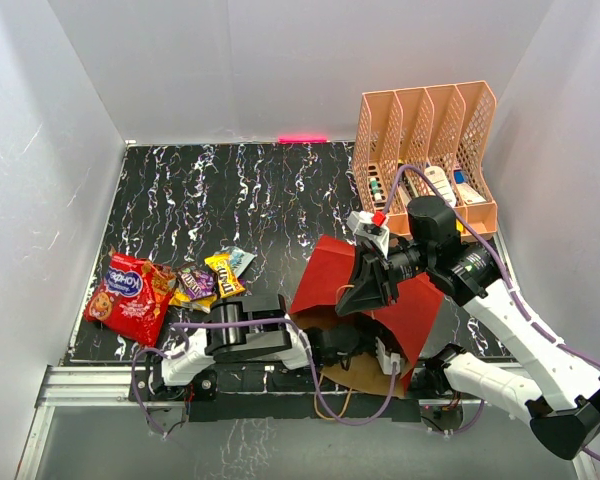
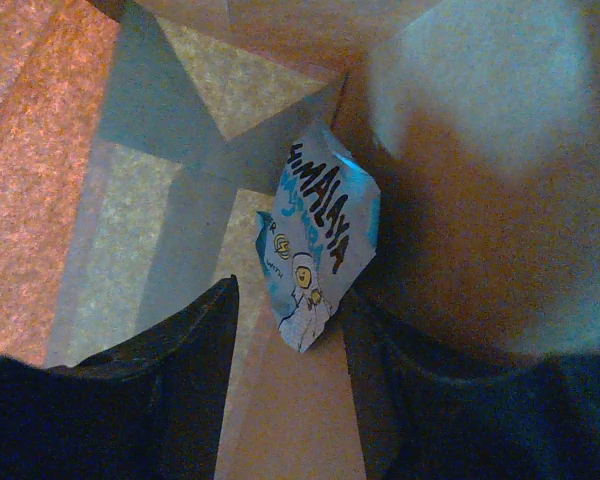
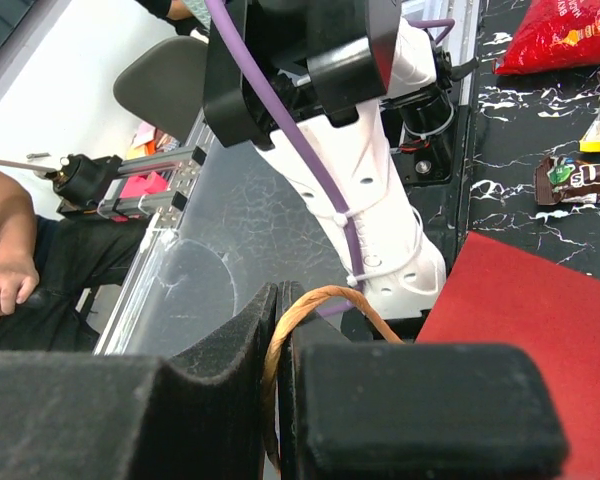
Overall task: Take the snacks out of the paper bag
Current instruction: Take out the snack from the paper bag.
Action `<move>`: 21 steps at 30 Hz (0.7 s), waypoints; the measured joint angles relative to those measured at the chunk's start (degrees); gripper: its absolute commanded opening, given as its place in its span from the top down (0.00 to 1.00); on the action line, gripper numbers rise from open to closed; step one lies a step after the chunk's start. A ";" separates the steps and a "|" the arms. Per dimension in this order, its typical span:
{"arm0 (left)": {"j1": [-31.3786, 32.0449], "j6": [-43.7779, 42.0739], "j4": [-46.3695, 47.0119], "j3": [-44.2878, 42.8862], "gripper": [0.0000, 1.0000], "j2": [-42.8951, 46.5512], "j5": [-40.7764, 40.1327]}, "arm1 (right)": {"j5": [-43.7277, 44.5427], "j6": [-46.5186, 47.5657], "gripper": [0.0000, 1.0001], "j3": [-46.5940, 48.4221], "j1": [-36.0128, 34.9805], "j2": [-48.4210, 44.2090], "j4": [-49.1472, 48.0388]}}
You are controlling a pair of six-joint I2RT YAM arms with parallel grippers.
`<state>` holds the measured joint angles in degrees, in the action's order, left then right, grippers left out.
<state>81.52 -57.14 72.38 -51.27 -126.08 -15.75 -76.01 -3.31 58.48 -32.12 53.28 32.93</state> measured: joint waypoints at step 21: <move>-2.99 3.17 -9.92 -6.49 0.98 -1.29 0.00 | 1.64 -3.39 0.93 -0.11 0.00 -2.95 -3.30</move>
<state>78.52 -53.98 62.46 -57.76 -127.37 -15.75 -74.37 -6.70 58.37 -32.12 50.33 29.63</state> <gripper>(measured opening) 0.082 0.076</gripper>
